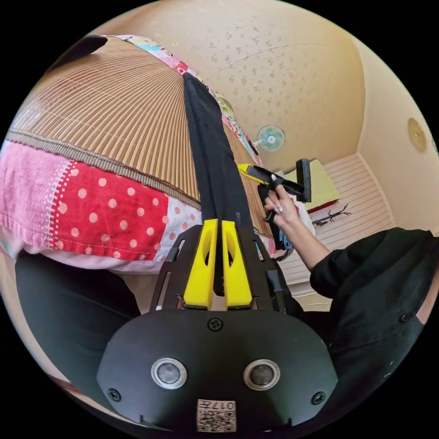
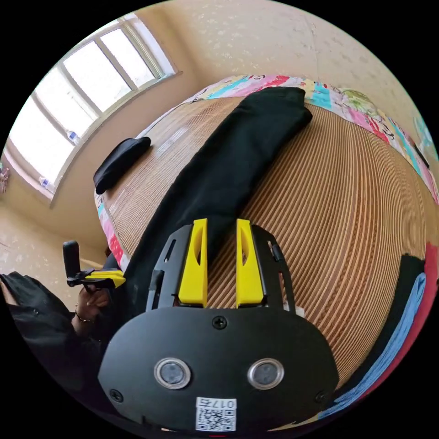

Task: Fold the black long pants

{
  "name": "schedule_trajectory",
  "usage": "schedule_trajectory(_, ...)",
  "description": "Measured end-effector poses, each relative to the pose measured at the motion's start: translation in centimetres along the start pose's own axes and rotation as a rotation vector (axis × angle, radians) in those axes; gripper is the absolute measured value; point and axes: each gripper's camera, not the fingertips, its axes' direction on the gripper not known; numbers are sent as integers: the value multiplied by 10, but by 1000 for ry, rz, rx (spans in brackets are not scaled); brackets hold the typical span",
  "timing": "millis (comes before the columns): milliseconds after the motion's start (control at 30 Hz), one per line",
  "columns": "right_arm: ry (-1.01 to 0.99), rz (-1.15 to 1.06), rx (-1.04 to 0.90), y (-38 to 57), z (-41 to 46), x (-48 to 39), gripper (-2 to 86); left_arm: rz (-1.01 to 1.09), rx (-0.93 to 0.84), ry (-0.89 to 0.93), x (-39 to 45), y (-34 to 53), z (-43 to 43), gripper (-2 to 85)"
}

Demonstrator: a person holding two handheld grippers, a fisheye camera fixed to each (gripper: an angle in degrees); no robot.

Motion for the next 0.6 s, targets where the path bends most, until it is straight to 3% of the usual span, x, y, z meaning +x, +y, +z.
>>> schedule_trajectory(133,-192,196,64,124,-23,16,95,23,19,-17,16,5,3,13)
schedule_trajectory(233,-300,196,91,159,-25,4,85,57,31,-71,34,12,3,31)
schedule_trajectory(467,-193,182,104,173,-29,-20,47,93,-62,-138,62,20,35,45)
schedule_trajectory(600,-181,192,121,169,-49,-20,29,96,62,-190,79,26,19,62)
